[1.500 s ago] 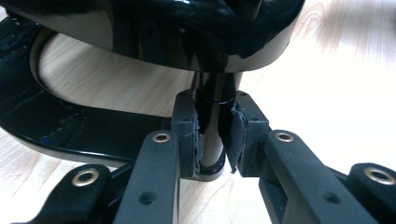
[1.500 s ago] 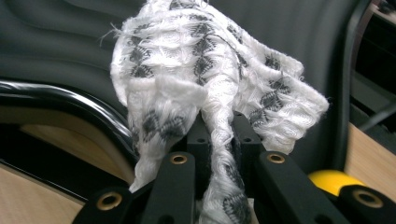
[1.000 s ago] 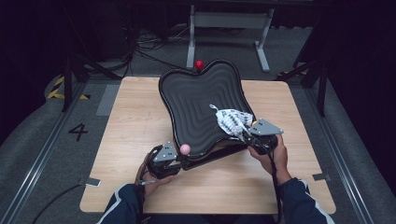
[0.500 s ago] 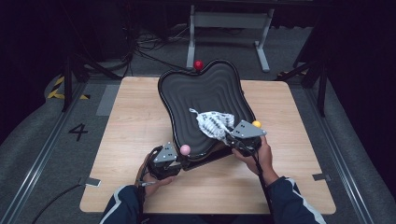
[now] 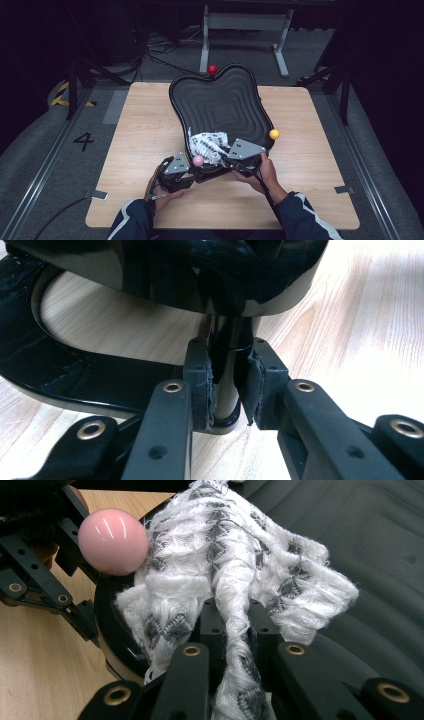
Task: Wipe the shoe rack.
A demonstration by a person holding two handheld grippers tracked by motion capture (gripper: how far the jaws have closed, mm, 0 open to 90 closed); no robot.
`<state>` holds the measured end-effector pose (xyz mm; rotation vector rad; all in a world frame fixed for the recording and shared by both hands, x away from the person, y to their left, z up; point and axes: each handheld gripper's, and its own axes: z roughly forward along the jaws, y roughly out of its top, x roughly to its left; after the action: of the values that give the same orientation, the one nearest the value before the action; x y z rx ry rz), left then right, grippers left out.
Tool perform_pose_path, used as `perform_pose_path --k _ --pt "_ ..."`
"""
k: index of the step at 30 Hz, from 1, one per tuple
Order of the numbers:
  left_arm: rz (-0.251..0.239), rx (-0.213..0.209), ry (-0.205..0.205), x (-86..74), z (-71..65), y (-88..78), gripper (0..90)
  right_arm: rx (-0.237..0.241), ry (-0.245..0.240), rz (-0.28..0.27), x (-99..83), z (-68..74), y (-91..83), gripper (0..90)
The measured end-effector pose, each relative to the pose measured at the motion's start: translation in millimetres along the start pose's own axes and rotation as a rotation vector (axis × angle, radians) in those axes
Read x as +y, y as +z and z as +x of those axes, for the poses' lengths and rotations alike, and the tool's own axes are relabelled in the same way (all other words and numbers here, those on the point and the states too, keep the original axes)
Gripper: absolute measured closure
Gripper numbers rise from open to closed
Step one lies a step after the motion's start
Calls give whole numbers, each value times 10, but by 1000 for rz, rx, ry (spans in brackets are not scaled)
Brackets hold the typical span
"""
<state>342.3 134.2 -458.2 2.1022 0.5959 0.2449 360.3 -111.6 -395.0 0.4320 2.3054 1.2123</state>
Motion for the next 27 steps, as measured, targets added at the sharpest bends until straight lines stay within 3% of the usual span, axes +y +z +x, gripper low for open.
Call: perform_pose_path --k 3,8,15,24,27 --pt "1 1 4 1 -1 -1 742 2 2 -2 -5 -2 -4 815" --pt "3 0 7 3 0 -5 743 -36 -1 14 -16 -28 -18 814" --pt "4 1 14 4 -8 -6 744 -106 54 31 -96 -220 -96 815" --pt "5 -5 17 4 -3 -8 745 -231 112 86 -288 -560 -280 814" --pt "5 -8 18 3 2 -9 745 -250 137 91 -342 -649 -334 813"
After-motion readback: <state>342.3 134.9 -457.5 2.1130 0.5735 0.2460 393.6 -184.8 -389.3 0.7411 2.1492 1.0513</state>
